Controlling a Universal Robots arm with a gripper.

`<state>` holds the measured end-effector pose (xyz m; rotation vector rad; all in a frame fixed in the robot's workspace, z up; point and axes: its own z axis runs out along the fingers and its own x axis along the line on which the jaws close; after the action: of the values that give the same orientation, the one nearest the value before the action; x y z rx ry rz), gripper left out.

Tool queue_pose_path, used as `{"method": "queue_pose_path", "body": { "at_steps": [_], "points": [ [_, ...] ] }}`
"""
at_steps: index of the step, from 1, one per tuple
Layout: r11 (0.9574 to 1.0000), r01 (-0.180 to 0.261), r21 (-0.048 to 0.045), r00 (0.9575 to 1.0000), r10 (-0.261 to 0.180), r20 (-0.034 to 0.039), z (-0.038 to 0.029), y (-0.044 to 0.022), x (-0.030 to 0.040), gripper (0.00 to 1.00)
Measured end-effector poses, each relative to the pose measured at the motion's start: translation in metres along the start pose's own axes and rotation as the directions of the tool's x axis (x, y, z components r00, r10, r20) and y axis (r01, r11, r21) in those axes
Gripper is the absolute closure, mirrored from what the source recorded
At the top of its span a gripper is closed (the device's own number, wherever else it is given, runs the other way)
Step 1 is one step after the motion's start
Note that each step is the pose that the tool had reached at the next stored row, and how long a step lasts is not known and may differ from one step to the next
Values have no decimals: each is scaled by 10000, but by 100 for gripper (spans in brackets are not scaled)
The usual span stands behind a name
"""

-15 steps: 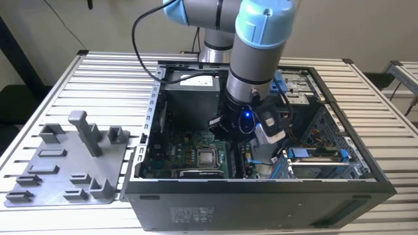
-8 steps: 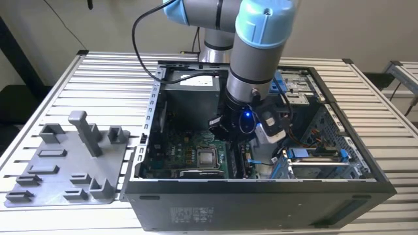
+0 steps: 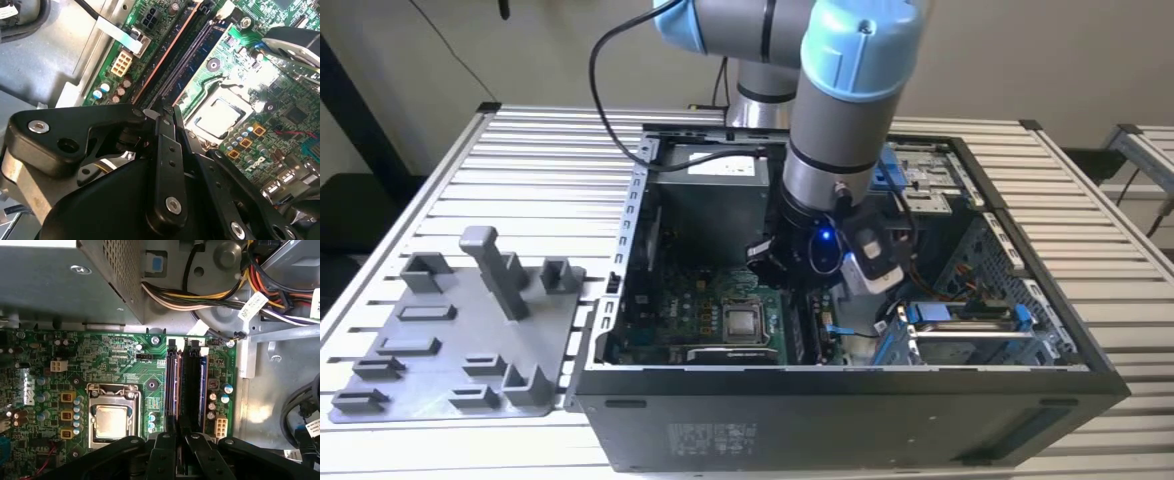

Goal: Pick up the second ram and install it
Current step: 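Insert the second ram into the second slot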

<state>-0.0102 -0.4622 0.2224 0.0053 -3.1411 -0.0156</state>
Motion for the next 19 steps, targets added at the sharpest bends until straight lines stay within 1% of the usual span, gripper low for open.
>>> {"method": "queue_pose_path", "body": {
  "at_steps": [5, 9, 16, 19],
  "points": [
    [10000, 0, 7, 10000, 0, -2, 32, -1, 0, 86],
    [10000, 0, 33, 10000, 0, -2, 36, -1, 0, 86],
    [10000, -11, 34, 10000, 11, -2, 36, -1, 0, 86],
    [9999, -94, 34, 10000, 94, -1, 36, 0, 0, 86]
  ]
}}
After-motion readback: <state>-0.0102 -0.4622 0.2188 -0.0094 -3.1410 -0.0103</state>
